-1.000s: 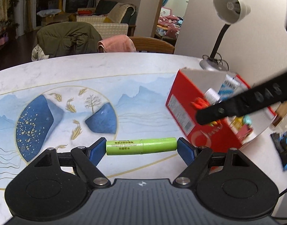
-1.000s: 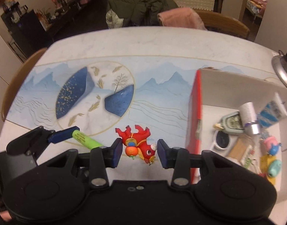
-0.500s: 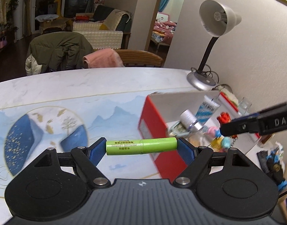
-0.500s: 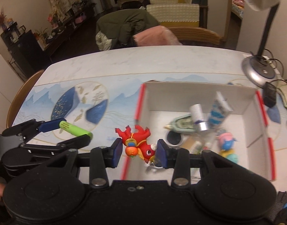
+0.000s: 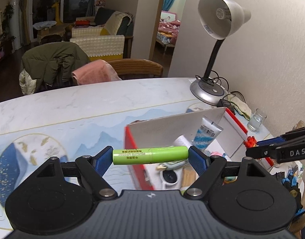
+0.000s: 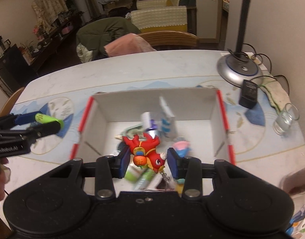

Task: Organize rigid objects
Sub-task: 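Carry the battery over the shoebox with left tool while right carries the keychain, then lower the battery into the box and open left tool while right releases the keychain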

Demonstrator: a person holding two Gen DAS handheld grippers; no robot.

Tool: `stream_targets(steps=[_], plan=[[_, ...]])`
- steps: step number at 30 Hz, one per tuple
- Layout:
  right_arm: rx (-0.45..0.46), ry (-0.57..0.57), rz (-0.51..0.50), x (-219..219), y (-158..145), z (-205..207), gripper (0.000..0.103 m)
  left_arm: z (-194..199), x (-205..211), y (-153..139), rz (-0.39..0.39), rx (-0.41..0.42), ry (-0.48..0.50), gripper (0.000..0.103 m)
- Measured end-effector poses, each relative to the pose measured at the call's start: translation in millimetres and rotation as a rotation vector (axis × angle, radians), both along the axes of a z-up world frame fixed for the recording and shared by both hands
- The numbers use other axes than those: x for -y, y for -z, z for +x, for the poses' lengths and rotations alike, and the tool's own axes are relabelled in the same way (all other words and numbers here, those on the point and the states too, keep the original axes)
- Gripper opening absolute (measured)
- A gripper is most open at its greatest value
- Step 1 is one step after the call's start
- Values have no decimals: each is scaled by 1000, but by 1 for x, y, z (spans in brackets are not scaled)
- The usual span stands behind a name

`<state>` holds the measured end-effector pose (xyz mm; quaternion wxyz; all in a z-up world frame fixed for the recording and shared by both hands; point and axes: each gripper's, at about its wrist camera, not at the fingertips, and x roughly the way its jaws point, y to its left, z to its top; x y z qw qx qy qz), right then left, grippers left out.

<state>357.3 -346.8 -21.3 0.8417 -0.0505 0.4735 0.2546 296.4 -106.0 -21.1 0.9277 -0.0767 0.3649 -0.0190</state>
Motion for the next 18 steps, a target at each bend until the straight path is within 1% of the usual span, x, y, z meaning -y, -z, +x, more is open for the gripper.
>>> stream_targets(steps=[2,5,9,12,15,18], plan=[[-4,5,-6,7,4,5,39,10,11,3,-4,-15,12,82],[-9,6,-16,14,11,11,39,25,29,12,13,-41,34,82],[-22,0,-33,21,23,19,39,44,51,29,30,-97,78,82],[-29,-34,-65,18,36,19,39,55,67,44,66,-130,105,82],[-32,-74,-93,11,46,15,39,66,76,54,78,-153,108,82],[-36,-96,-98,6,52,13,39,73,84,62,91,-171,122,82]])
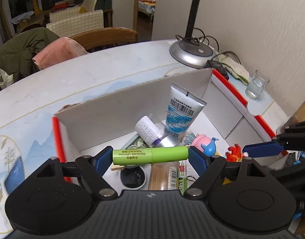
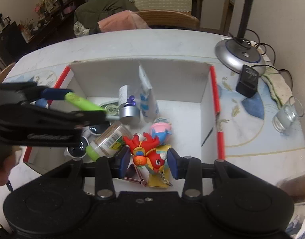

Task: Organize rigid objects
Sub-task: 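Lower the battery into the box and open left tool while right releases the keychain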

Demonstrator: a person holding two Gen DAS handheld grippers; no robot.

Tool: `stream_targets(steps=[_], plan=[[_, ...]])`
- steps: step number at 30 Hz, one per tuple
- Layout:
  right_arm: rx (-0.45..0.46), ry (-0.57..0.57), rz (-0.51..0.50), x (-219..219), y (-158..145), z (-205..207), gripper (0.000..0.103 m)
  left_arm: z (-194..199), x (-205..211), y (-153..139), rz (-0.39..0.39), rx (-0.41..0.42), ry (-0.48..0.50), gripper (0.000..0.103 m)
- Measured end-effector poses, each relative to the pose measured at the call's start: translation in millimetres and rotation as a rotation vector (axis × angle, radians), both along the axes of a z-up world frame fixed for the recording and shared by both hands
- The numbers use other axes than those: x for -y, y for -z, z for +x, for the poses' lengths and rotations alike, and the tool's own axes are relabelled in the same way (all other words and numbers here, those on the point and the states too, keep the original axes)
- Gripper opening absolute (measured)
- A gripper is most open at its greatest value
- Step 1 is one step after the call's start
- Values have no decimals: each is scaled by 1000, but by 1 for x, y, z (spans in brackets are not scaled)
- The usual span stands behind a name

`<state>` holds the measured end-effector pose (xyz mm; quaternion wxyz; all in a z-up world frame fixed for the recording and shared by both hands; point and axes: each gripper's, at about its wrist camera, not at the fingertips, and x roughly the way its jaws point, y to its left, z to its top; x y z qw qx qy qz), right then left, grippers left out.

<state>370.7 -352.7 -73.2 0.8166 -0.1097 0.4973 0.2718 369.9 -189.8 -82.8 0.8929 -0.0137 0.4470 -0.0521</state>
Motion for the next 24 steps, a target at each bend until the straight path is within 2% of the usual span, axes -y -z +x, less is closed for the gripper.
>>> stream_targets(steps=[9,14,24], plan=[[7,-84,-66,-14,21,-9,39,8,9,24,21,-60,16,82],[15,-73,-78,-16,28,-8,39,12,8,31,6,-84,4,82],[32,-65,-79,-16,32,-10,39,19,11,38,25,-161,29,82]])
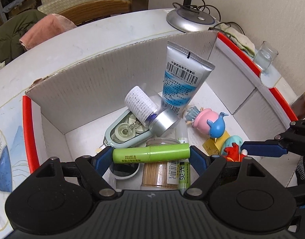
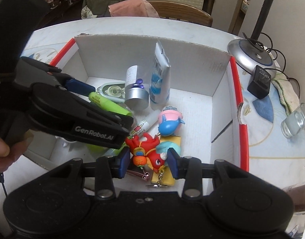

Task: Organize rigid objects
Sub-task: 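Lower the battery into the box and open left tool while right releases the keychain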

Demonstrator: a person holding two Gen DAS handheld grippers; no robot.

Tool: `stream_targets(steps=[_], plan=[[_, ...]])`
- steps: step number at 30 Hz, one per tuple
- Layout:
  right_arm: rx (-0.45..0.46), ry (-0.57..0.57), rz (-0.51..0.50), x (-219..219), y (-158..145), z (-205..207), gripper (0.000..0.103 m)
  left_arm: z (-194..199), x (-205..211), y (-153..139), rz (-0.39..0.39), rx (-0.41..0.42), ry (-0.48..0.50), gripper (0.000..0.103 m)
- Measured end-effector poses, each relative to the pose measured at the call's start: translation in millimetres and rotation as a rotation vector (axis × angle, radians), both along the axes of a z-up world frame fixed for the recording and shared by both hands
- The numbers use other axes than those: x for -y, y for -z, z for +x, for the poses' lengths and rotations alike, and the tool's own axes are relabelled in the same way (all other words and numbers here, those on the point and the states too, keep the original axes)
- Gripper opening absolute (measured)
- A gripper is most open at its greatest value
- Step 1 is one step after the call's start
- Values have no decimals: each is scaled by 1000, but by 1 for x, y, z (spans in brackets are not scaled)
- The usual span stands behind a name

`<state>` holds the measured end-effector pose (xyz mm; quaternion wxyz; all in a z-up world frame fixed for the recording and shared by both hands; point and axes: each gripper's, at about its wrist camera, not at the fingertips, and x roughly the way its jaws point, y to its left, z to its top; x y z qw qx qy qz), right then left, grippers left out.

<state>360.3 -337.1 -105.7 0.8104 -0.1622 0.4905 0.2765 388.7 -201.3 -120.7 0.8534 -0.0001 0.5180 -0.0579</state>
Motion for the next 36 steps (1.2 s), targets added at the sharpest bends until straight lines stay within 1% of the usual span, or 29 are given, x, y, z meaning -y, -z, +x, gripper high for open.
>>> stream_targets(steps=[5,7,10,15,22,23,24,25,26,27,29,30,31,33,36], plan=[[-10,30,5,5,2,2,41,2,4,3,27,-37,5,82],[-20,34,10,7,3,3,41,1,4,4,31,-39,1,82],[-28,34,15,9,4,2,45,0,3,2,29,-38,-14,82],[-21,41,45,14,0,-1,58,-8,1,-6,21,-7,-14,82],[-1,29,89,16,-10,-9,68,-25,-9,-19,4,46,-50,83],[9,29,98,17,-12,-11,73,-28,-11,-21,4,58,-61,83],[19,27,108,19,-15,-13,76,-31,-13,-23,3,68,-70,83],[29,25,117,20,-18,-15,76,-35,-15,-25,-2,76,-77,84],[37,22,127,22,-20,-17,79,-39,-17,-27,-5,83,-84,88],[47,19,135,24,-23,-19,83,-44,-19,-29,-11,97,-88,88],[67,18,148,27,-29,-23,86,-52,-23,-33,-17,113,-104,91],[75,19,155,28,-31,-24,88,-55,-25,-36,-33,117,-110,91],[82,23,160,29,-34,-25,89,-60,-27,-38,-41,132,-110,92],[94,31,171,32,-39,-28,90,-69,-28,-44,-67,154,-110,99],[116,40,185,34,-47,-35,94,-83,-32,-54,-99,191,-114,101]])
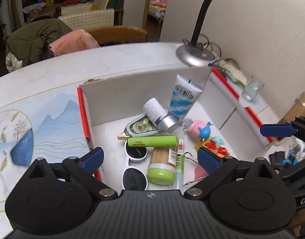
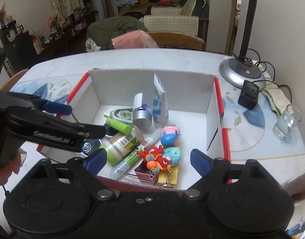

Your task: Organize rigid objects

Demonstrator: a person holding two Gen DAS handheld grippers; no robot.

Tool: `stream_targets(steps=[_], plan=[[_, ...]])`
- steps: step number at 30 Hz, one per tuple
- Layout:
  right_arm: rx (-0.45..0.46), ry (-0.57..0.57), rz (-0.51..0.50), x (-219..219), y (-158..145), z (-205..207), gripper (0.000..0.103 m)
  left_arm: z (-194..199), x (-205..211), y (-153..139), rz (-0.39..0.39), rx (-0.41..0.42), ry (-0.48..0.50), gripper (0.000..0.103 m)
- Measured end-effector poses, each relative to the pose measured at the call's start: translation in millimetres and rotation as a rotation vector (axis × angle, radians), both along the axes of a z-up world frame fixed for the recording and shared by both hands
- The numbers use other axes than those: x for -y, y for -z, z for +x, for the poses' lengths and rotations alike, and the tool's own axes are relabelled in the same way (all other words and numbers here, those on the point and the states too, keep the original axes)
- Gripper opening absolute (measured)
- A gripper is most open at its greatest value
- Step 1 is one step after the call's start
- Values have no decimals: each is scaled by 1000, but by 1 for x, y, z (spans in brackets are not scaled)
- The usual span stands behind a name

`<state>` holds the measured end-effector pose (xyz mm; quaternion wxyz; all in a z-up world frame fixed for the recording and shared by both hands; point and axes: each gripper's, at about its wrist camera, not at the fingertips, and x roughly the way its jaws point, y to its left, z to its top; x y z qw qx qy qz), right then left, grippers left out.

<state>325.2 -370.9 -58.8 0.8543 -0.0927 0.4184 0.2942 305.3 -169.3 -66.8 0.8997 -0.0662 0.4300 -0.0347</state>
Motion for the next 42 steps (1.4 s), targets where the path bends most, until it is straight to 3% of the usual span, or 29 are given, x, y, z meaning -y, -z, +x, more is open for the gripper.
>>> stream_targets(steps=[7,15,27,34,42], plan=[[40,33,43,-1,-20,-22,101,-31,-11,-21,-19,78,12,102],[80,88,107,-9,-44,-59,103,-78,-30,-53,12,208,13,102],[129,229,146,-24,-54,-120,103,-133,-58,-64,34,236,83,102],[144,294,144,-42,-49,-149,103,-149,-68,-60,69,248,108,102],[146,323,128,-61,-45,-169,103,-156,-80,-54,58,250,152,102]])
